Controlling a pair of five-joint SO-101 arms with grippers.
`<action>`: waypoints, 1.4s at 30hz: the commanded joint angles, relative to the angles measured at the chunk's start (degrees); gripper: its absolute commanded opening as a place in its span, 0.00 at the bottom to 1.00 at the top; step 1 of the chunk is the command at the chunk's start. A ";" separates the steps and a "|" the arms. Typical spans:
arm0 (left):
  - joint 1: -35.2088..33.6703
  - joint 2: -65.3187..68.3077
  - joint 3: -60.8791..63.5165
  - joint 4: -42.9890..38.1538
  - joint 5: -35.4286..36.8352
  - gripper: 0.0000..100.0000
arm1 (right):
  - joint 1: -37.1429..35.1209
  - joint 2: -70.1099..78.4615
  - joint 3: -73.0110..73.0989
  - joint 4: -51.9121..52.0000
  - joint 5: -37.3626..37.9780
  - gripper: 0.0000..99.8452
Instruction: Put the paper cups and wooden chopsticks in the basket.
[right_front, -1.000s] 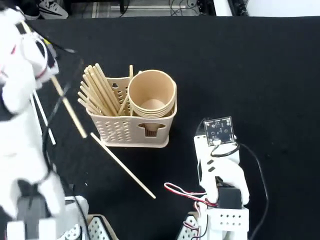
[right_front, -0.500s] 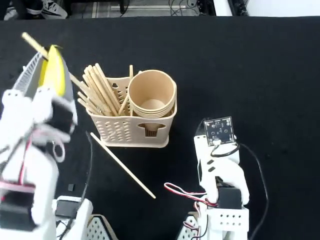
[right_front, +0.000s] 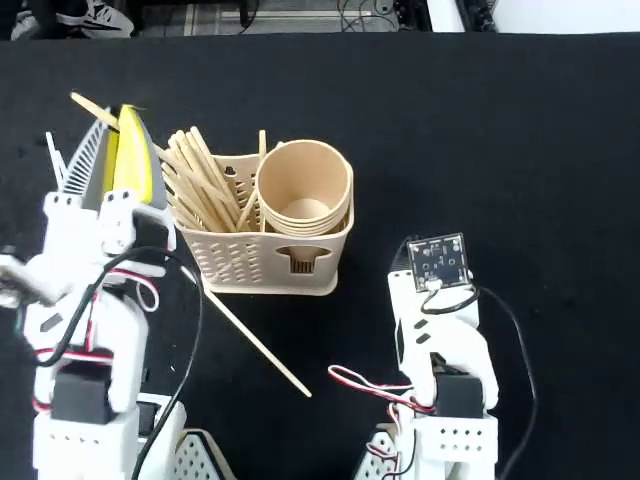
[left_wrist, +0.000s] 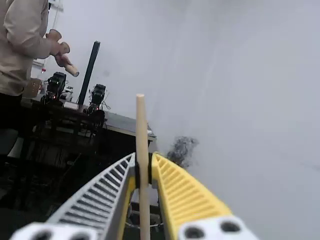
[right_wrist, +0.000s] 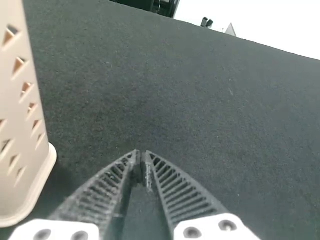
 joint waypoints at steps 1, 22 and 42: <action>0.84 -0.18 2.15 -0.53 -1.76 0.12 | -0.70 -4.09 -0.22 0.09 0.44 0.01; -30.11 51.52 -53.05 57.67 -12.13 0.20 | -0.70 -4.09 -0.22 0.18 0.44 0.01; -35.03 123.69 -89.19 52.57 -22.24 0.12 | -0.70 -4.09 -0.22 0.26 0.44 0.01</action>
